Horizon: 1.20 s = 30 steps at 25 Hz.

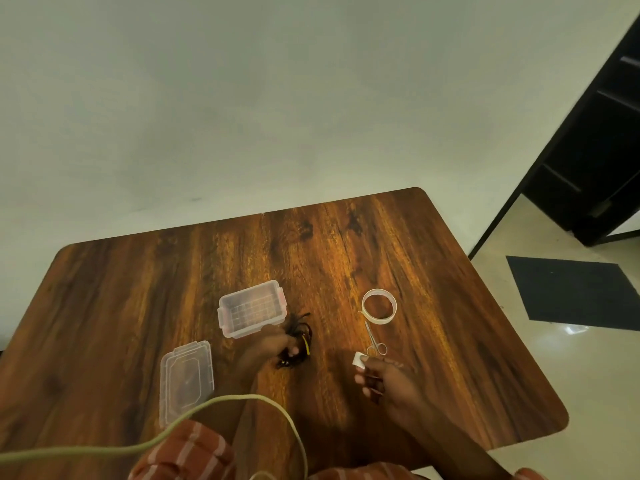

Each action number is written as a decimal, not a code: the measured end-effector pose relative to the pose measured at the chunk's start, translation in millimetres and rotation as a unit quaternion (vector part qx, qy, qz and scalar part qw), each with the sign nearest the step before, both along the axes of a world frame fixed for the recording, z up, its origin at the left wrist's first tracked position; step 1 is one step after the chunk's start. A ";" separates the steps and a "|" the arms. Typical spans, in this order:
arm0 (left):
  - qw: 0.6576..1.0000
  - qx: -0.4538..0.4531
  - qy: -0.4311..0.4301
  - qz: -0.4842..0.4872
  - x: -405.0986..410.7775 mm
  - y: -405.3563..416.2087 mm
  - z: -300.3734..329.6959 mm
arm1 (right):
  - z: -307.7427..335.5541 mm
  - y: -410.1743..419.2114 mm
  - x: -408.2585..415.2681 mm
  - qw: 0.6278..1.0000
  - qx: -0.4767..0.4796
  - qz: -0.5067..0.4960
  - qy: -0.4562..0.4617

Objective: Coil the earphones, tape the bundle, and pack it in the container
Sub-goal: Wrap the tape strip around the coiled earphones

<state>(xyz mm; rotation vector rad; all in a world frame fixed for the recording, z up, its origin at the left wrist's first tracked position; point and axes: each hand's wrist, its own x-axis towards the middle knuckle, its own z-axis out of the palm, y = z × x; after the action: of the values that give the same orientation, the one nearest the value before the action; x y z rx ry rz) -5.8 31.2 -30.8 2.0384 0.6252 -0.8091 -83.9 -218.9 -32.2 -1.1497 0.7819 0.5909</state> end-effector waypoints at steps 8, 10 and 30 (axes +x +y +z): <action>0.946 -0.300 -0.112 0.052 -20.0 -0.9 49.1 | 33.2 50.9 19.8 0.997 0.025 -0.009 -0.067; 0.950 -0.261 -0.167 0.041 -25.8 -10.9 63.8 | 47.2 67.4 23.9 0.996 0.005 -0.025 -0.091; 0.895 0.009 -0.438 -0.090 -66.7 -31.3 113.1 | 106.3 106.8 35.9 0.991 0.085 -0.038 -0.093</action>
<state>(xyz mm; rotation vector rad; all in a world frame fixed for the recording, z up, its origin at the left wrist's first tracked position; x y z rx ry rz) -72.5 -0.2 82.4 2.2134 -0.0737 0.0790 -48.0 -112.1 74.2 -0.9979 0.5994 0.4703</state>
